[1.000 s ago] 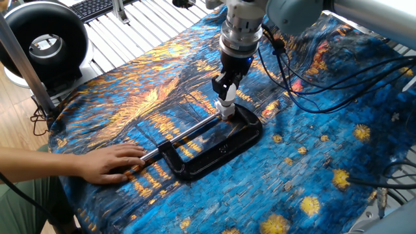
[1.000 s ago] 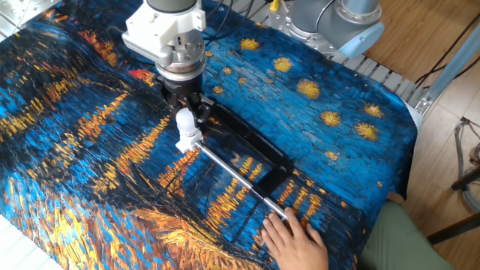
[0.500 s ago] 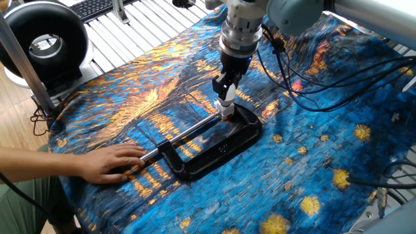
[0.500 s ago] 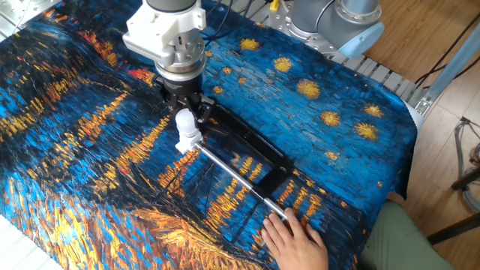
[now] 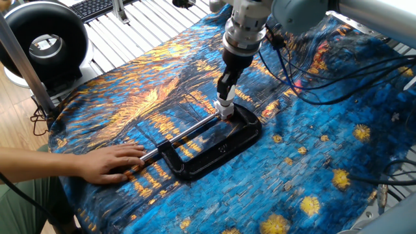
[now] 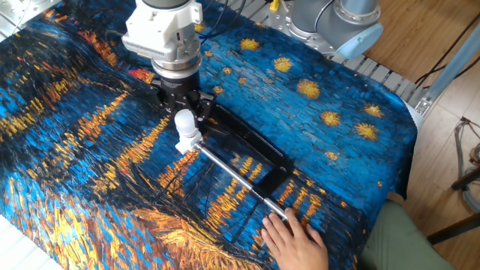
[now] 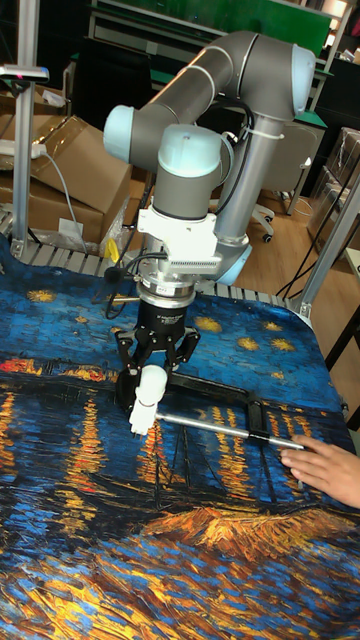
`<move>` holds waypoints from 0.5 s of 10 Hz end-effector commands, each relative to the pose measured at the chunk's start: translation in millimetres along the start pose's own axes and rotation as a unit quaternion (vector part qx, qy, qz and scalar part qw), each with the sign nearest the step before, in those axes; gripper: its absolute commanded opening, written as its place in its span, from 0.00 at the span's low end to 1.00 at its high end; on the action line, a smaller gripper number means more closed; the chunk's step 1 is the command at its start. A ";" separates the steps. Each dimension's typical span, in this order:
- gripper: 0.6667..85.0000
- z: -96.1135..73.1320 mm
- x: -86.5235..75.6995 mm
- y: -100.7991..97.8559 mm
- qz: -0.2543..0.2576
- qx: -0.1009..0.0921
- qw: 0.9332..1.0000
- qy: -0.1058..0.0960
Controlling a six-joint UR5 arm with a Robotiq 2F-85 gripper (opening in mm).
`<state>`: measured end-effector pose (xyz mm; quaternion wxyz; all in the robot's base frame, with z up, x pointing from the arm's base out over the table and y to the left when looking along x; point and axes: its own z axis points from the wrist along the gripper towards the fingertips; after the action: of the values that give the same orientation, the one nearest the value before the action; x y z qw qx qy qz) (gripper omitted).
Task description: Take out the light bulb by rotating it
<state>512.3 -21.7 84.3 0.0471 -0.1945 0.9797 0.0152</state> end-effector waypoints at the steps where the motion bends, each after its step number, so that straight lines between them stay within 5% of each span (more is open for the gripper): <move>1: 0.43 -8.6 0.2 -13.2 -0.074 0.027 0.997 0.007; 5: 0.42 -1.5 -13.1 -11.9 -0.116 0.058 0.992 -0.001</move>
<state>522.5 -30.2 87.2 0.0530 -0.2751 0.9594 -0.0325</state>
